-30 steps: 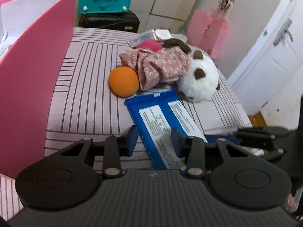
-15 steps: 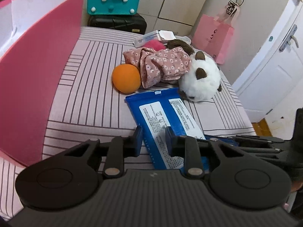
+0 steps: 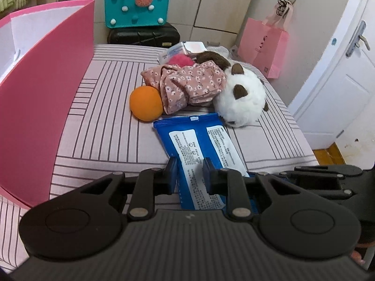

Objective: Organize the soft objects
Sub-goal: 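Lift the blue wipe packet with the left gripper toward the pink box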

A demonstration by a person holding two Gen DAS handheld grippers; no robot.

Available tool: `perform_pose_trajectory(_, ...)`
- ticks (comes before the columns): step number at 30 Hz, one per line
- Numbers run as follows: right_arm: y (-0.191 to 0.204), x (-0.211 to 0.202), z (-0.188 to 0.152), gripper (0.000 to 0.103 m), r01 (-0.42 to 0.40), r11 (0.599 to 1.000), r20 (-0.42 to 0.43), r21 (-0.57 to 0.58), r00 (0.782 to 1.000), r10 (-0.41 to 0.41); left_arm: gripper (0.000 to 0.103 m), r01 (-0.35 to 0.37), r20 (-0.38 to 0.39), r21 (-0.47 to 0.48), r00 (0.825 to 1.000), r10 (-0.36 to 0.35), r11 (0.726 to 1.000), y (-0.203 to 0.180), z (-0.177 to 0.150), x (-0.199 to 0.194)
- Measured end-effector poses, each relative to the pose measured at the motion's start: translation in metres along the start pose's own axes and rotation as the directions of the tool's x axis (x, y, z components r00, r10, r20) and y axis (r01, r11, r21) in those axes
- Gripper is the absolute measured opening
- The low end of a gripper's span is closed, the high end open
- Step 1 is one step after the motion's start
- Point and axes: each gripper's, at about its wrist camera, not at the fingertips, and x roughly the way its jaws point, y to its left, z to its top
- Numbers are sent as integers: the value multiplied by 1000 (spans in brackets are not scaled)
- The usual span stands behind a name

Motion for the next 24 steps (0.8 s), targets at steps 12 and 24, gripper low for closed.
perform_pose_trajectory(12,13,-9,3,15,-74,994,-109,85,991,83,22,79,-177,15,981,-75,997,14,6,-12)
perform_pose_trajectory(24,37,-20,1,15,-123,986,-173,116,975,142,21,130,-276,45,954,-113,991,26,6,-41)
